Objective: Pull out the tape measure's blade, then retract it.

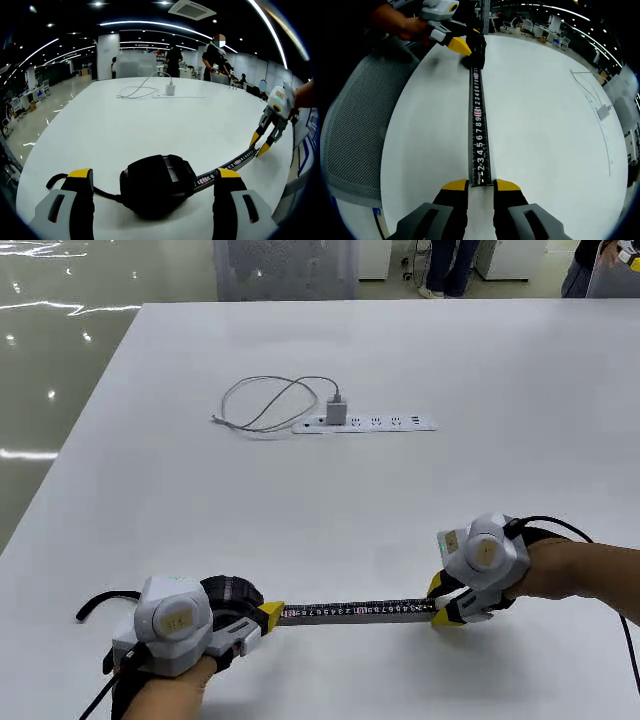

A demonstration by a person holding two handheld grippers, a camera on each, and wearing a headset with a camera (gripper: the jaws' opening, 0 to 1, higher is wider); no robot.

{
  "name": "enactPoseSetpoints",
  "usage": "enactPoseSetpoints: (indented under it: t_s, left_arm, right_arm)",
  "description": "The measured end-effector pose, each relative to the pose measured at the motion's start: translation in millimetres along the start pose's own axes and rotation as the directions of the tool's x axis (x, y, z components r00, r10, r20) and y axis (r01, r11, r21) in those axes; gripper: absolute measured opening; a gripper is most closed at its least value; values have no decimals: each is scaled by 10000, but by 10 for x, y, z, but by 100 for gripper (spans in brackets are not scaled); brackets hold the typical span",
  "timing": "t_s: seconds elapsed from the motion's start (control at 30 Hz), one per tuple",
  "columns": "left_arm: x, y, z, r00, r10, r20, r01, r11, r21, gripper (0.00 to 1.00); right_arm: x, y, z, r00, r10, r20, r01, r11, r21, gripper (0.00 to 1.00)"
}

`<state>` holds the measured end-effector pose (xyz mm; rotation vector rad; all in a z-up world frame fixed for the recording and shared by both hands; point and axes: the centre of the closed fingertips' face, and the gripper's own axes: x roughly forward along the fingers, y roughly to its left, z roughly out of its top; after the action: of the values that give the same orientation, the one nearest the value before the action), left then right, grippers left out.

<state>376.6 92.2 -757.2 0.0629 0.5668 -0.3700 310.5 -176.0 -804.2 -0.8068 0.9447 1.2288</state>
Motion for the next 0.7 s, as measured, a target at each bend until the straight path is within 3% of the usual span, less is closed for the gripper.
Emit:
enactPoseSetpoints:
  t_s: [0.4, 0.7]
  left_arm:
    - [15, -19, -56, 10000, -18, -83, 17, 9999, -115, 99]
    - [29, -2, -89, 9993, 254, -270, -264, 9989, -396, 93]
  right_arm:
    - [16, -23, 4, 9996, 67, -258, -69, 9999, -94, 12]
    - [25, -5, 0, 9975, -157, -692, 156, 9999, -19, 11]
